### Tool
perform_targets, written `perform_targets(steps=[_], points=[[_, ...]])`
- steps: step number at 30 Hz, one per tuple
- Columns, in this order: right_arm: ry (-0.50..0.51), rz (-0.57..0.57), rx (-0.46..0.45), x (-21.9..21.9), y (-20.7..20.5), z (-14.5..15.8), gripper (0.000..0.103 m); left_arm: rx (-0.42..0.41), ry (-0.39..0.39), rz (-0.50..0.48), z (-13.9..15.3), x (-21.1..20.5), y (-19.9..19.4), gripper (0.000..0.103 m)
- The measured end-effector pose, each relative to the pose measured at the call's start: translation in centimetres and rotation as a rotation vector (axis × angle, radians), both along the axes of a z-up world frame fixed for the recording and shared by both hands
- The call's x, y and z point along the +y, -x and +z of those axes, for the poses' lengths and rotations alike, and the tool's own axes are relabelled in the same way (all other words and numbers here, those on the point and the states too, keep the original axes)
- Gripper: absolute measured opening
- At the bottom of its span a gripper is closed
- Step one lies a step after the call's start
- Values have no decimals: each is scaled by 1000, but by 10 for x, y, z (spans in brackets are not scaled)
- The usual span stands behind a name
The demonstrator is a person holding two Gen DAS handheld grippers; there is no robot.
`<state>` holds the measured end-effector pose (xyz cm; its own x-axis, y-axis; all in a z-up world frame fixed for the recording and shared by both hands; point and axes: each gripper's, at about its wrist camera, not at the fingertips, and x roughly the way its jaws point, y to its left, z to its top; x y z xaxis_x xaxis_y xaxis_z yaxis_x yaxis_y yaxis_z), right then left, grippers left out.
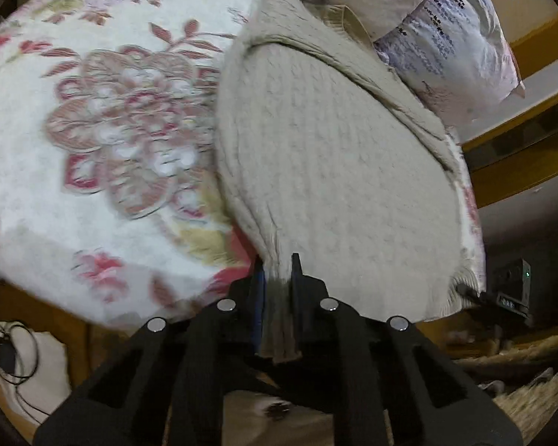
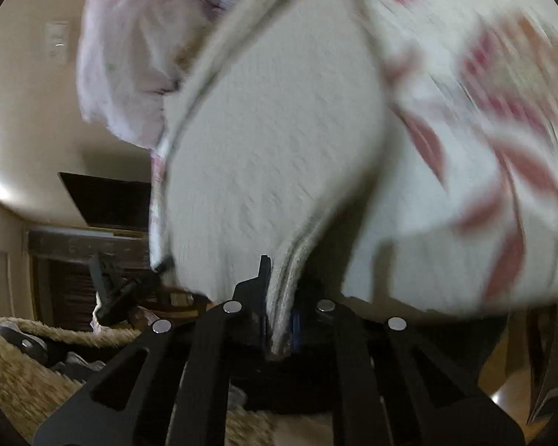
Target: Fold small clothes
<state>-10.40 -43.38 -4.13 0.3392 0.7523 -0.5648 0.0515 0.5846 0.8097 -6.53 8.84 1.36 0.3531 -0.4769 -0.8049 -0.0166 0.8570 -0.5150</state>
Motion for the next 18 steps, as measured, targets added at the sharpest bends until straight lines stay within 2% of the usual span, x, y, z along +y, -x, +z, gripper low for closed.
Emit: perform_targets(steps=[2, 4, 5, 8, 10, 11, 12, 13, 14, 15, 16, 18], points=[[-17, -27, -100, -2, -25, 19, 9, -44, 55, -26, 11, -2, -18, 10], [-38, -63, -197, -9, -56, 44, 9, -112, 69, -37, 29, 0, -43, 9], [-44, -80, -241, -12, -75, 55, 9, -172, 70, -30, 44, 3, -70, 9], [-59, -145, -343, -19, -134, 84, 9, -284, 76, 27, 71, 11, -138, 9], [-45, -210, -384, -26, -173, 92, 10, -329, 43, 80, 82, 11, -193, 10], [-15, -258, -381, -29, -195, 92, 12, -329, 26, 98, 84, 13, -210, 14], [15, -308, -348, -32, -217, 86, 31, -312, 14, 110, 80, 12, -232, 22], [35, -332, -306, -34, -230, 79, 73, -283, 3, 119, 75, 10, -246, 30], [70, -354, -221, -35, -246, 69, 84, -229, -43, 158, 69, 11, -259, 55], [61, -373, -164, -35, -251, 62, 84, -205, -76, 190, 66, 14, -260, 70], [21, -374, -158, -34, -248, 59, 85, -210, -69, 201, 62, 19, -255, 71], [39, -355, -182, -34, -237, 57, 90, -200, -53, 187, 52, 27, -246, 73]])
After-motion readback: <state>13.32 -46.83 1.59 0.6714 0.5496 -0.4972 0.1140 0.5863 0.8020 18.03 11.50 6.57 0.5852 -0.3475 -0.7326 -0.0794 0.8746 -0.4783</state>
